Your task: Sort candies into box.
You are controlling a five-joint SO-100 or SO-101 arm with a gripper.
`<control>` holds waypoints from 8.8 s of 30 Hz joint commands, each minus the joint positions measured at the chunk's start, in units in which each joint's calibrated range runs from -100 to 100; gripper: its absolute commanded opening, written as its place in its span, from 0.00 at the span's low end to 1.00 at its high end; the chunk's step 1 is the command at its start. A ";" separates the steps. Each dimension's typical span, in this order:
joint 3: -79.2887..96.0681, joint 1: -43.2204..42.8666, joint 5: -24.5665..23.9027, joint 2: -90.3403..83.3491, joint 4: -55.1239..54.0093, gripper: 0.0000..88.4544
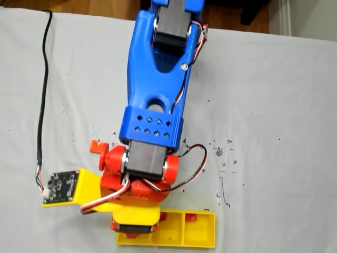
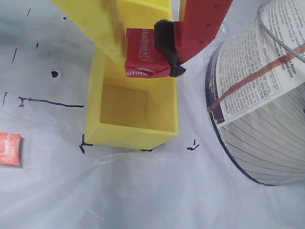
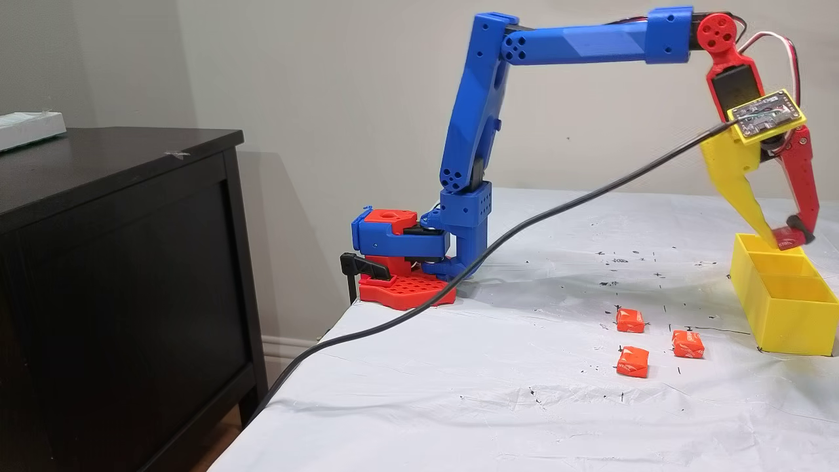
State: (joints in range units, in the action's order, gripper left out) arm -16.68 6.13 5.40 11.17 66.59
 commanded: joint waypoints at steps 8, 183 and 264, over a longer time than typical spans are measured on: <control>-5.94 -0.06 0.44 -0.06 1.98 0.00; 29.02 -12.92 -3.96 -28.05 -14.97 0.00; 24.37 -3.14 0.88 -29.06 -1.63 0.00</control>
State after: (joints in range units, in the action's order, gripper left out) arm 12.92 -1.13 4.03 -12.77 59.60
